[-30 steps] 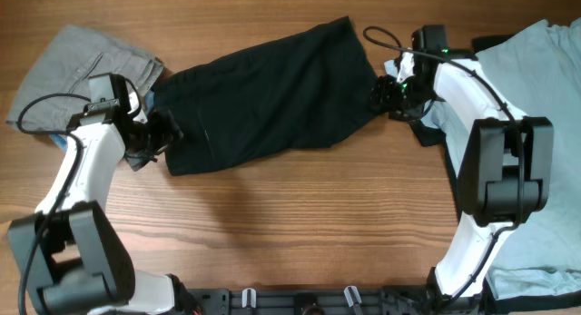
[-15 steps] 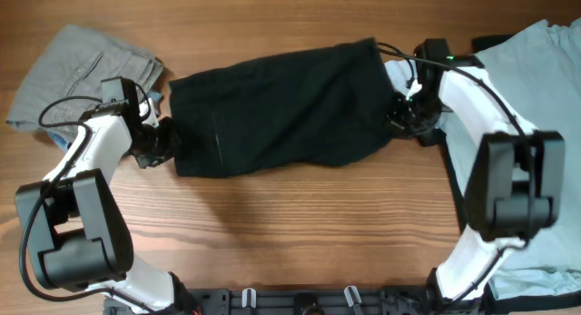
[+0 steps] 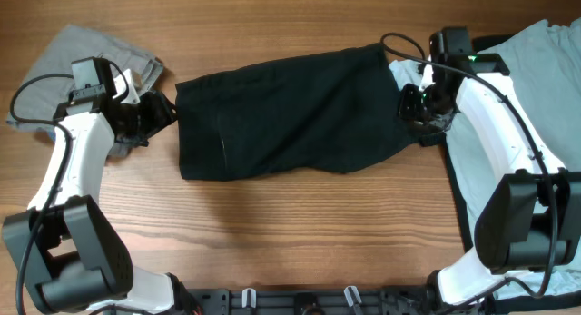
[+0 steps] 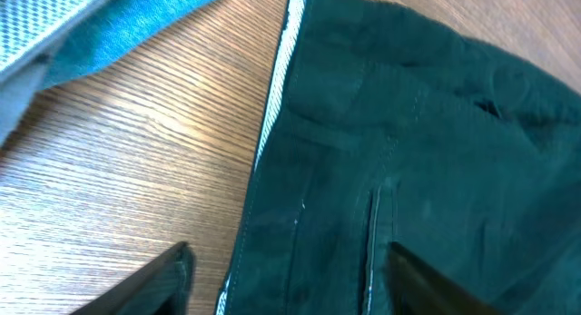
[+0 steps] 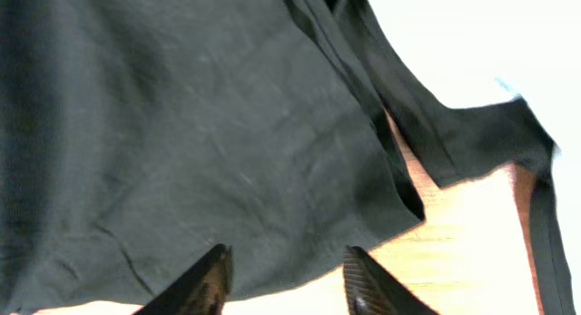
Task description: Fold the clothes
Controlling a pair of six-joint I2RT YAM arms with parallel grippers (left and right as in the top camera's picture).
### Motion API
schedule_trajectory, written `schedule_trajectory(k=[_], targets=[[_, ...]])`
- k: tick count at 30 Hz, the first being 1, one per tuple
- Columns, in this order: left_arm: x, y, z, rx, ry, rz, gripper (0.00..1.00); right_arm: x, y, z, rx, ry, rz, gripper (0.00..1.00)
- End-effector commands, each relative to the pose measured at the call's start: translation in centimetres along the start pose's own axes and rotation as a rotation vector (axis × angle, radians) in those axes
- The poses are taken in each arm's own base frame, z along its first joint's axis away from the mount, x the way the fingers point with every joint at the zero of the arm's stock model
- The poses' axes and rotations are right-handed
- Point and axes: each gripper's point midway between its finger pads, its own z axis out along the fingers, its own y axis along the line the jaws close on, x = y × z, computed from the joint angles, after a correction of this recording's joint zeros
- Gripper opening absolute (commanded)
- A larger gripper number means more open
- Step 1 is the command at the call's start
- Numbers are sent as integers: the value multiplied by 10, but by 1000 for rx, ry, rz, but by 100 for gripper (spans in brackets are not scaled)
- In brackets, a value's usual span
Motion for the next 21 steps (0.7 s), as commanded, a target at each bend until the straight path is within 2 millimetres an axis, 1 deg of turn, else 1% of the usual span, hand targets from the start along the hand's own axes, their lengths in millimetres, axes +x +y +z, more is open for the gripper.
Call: schedule_trajectory(k=[1,3,4,5,7,8,9,11,14,15,17,18,19,21], targets=[[7,-4,8,29,40,4,53,-7,28,-5,-163,-28,-64,5],[7,-10,8,67,47,5,41,-12,33,-6,-187,-46,-69,4],[6,-15,8,94,43,10,38,-15,34,-6,-190,-57,-70,4],[0,-26,7,152,22,26,36,-16,34,-6,-192,-60,-70,4],[-7,-35,5,200,-3,44,27,-11,33,-2,-193,-33,-30,4],[-10,-41,4,227,-15,54,22,-7,32,0,-189,-15,-2,4],[-11,-45,5,233,-22,66,15,-4,31,4,-186,-7,12,4],[-10,-51,9,222,-24,92,4,-1,24,18,-162,-11,66,4],[0,-67,25,237,6,154,4,3,15,42,-154,-29,134,4],[5,-71,32,237,22,181,4,4,18,48,-178,-37,136,4],[17,-76,56,224,65,219,4,5,31,61,-270,-68,75,4],[20,-77,65,224,77,226,4,5,33,65,-291,-82,60,5],[22,-77,78,223,87,232,4,7,31,70,-292,-87,64,4],[20,-74,93,223,87,233,4,16,21,78,-249,-71,119,4]])
